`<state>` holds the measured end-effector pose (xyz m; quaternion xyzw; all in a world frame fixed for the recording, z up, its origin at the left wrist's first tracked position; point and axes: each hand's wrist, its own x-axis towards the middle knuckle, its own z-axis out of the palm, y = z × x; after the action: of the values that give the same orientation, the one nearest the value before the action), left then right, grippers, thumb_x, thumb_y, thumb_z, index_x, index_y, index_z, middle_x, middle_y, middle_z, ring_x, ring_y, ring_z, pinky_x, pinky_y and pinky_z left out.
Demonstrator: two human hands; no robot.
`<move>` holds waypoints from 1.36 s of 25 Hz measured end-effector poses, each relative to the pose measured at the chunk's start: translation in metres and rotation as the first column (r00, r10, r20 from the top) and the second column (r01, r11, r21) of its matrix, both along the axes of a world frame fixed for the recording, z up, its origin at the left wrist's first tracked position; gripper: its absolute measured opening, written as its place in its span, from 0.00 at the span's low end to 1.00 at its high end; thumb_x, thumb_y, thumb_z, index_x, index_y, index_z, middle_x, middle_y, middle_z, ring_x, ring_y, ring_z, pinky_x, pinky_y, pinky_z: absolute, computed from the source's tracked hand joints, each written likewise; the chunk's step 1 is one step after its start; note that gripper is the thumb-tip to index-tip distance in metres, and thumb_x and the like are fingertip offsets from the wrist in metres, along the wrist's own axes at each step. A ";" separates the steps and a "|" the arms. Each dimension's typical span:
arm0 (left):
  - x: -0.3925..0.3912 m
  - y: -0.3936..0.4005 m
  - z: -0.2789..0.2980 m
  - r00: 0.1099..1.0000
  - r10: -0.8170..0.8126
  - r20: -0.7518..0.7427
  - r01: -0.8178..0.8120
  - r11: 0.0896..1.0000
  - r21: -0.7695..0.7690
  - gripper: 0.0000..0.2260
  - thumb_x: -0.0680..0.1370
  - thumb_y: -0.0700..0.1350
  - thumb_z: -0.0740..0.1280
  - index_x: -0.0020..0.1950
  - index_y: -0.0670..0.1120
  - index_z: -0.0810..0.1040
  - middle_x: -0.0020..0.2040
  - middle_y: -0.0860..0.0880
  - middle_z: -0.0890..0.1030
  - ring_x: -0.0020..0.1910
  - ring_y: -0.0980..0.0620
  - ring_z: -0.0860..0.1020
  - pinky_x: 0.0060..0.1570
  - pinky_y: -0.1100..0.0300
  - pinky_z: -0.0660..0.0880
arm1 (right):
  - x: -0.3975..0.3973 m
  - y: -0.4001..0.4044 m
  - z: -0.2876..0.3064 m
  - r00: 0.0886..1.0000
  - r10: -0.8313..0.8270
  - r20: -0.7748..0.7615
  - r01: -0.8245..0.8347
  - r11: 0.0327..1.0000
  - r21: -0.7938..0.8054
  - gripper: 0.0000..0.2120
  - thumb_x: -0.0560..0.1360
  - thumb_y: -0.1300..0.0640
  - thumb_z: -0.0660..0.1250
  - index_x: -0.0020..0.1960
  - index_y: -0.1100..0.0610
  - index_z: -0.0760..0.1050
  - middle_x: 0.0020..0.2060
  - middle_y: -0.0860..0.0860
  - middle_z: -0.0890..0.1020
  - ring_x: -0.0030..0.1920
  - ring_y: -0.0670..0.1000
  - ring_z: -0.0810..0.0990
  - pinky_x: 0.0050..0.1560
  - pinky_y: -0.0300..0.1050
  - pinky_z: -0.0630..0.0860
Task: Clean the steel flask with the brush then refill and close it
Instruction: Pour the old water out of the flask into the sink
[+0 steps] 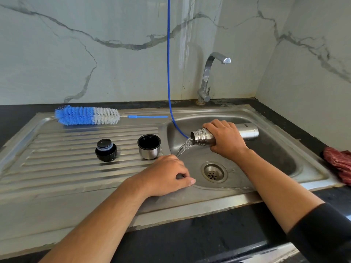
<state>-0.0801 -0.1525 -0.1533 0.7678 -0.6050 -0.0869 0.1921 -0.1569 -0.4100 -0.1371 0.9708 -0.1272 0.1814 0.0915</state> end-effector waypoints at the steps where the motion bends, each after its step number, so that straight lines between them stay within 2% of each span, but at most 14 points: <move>1: 0.000 0.000 0.000 1.000 -0.002 -0.001 0.002 1.000 0.001 0.21 0.77 0.67 0.59 0.48 0.56 0.85 0.42 0.58 0.81 0.51 0.58 0.73 0.61 0.51 0.71 | 0.000 0.000 0.000 1.000 0.000 0.003 0.000 1.000 -0.003 0.34 0.64 0.54 0.78 0.69 0.49 0.72 0.58 0.50 0.78 0.57 0.55 0.77 0.64 0.53 0.71; 8: 0.000 0.001 0.001 1.000 -0.007 -0.001 0.007 1.000 0.005 0.17 0.79 0.64 0.62 0.48 0.56 0.85 0.42 0.57 0.81 0.51 0.57 0.73 0.61 0.51 0.70 | 0.000 0.000 0.000 1.000 0.007 0.021 -0.007 1.000 -0.011 0.34 0.65 0.53 0.79 0.69 0.48 0.72 0.59 0.50 0.78 0.58 0.54 0.77 0.65 0.53 0.70; 19: -0.001 0.001 0.002 1.000 0.001 0.001 -0.001 1.000 0.008 0.19 0.78 0.66 0.60 0.48 0.56 0.85 0.42 0.59 0.81 0.50 0.57 0.73 0.60 0.51 0.71 | 0.000 0.000 0.001 0.999 0.013 0.051 -0.011 0.999 -0.040 0.33 0.66 0.53 0.80 0.68 0.48 0.72 0.58 0.50 0.78 0.58 0.54 0.77 0.66 0.53 0.70; 26: -0.001 0.001 0.001 1.000 0.003 -0.003 -0.003 1.000 0.008 0.15 0.80 0.63 0.64 0.49 0.56 0.85 0.42 0.60 0.80 0.51 0.57 0.73 0.62 0.51 0.70 | 0.000 -0.001 0.001 0.997 0.015 0.069 -0.010 0.998 -0.062 0.33 0.65 0.53 0.80 0.68 0.48 0.73 0.58 0.50 0.79 0.58 0.55 0.77 0.67 0.54 0.70; 34: -0.002 0.001 0.002 1.000 0.007 0.001 -0.007 1.000 0.015 0.15 0.80 0.63 0.63 0.48 0.56 0.85 0.42 0.60 0.79 0.52 0.57 0.73 0.62 0.50 0.70 | 0.002 -0.001 0.002 0.997 0.020 0.077 -0.013 0.996 -0.090 0.32 0.66 0.51 0.80 0.67 0.48 0.73 0.58 0.50 0.79 0.59 0.55 0.77 0.67 0.54 0.69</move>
<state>-0.0817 -0.1512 -0.1514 0.7714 -0.6017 -0.0903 0.1865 -0.1553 -0.4110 -0.1354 0.9590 -0.1145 0.2252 0.1283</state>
